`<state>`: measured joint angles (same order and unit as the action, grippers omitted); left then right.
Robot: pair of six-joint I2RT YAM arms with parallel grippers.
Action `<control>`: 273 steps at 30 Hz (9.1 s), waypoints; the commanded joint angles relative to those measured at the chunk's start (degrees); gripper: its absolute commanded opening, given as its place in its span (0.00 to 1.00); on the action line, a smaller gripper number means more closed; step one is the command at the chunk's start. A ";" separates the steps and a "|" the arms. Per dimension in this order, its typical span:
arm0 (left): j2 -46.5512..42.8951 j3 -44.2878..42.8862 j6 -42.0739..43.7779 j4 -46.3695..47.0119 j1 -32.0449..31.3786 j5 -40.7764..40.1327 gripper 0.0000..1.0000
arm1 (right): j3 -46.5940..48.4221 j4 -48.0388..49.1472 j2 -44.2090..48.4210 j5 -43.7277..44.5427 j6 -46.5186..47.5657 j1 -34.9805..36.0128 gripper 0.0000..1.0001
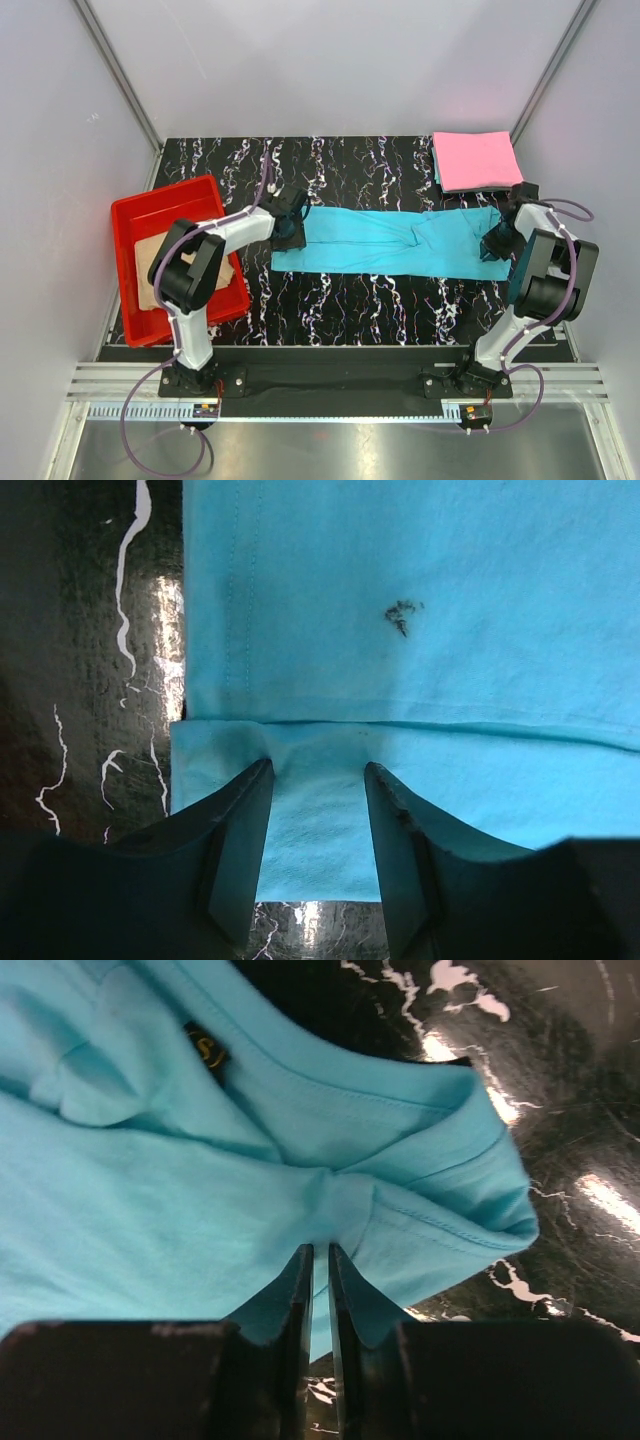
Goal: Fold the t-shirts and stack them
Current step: Fold the tshirt
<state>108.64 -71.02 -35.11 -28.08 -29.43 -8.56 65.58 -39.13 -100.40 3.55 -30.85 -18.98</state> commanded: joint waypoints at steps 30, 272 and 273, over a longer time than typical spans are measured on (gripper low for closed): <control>-5.76 -1.99 0.92 0.48 -9.24 11.71 0.69 | 5.61 -7.98 6.98 -1.97 -17.83 1.13 0.33; -24.00 30.33 2.34 2.41 -4.50 22.18 0.67 | 57.44 23.42 -44.34 -22.73 -22.06 33.39 0.23; -24.61 31.37 2.16 2.50 -4.58 22.35 0.67 | 60.42 21.40 -48.45 -21.93 -21.62 33.57 0.20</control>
<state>84.16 -42.87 -31.22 -27.14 -33.78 15.11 118.04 -16.40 -142.87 -20.01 -50.02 12.93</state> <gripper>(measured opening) 0.676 0.224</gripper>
